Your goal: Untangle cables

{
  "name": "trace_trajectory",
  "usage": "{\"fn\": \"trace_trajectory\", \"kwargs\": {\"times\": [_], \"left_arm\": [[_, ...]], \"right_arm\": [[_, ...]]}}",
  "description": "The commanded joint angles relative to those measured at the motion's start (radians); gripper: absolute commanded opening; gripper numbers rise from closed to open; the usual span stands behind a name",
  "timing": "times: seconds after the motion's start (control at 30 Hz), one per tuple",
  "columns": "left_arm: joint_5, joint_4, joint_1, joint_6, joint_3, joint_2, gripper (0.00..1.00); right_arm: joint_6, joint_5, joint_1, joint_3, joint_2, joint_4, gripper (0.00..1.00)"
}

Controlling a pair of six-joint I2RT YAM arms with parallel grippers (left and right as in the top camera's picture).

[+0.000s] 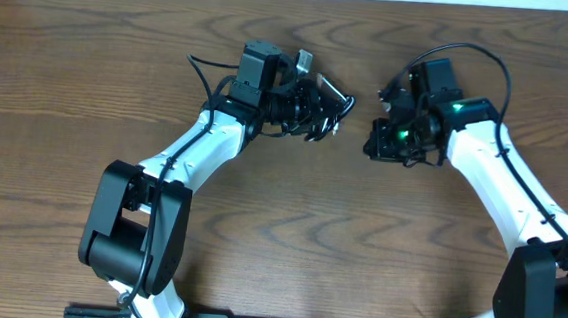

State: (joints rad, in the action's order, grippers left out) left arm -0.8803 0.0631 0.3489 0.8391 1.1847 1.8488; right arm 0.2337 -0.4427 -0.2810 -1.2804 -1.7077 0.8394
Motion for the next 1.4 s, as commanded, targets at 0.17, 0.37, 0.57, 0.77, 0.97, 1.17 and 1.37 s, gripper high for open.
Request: {"fn": "trace_trajectory", "kwargs": {"times": [0.17,0.37,0.57,0.77,0.97,1.17,1.37], "left_arm": [[-0.106,0.006,-0.023,0.002,0.011,-0.012,0.07],[-0.218,0.019,-0.032,0.173,0.011,-0.012,0.08],[-0.265,0.124,-0.032,0.215,0.011,-0.012,0.07],[-0.264,0.13,-0.032,0.218,0.011,-0.012,0.07],[-0.264,0.149,-0.032,0.239,0.011,-0.012,0.07],[-0.264,0.22,-0.032,0.286,0.011,-0.012,0.07],[-0.264,0.239,-0.032,0.338,0.011,-0.012,0.07]], "right_arm": [[0.1,-0.087,0.055,0.008,0.026,-0.156,0.49],[0.356,-0.152,0.057,0.008,0.026,-0.362,0.56],[0.39,-0.138,0.049,0.008,0.014,-0.301,0.49],[0.395,-0.132,0.038,0.01,-0.001,-0.298,0.43],[0.4,-0.127,0.024,0.011,-0.027,-0.298,0.43],[0.437,-0.111,0.008,0.011,-0.085,-0.349,0.44],[0.492,-0.11,0.006,0.011,-0.152,-0.442,0.43]]}}
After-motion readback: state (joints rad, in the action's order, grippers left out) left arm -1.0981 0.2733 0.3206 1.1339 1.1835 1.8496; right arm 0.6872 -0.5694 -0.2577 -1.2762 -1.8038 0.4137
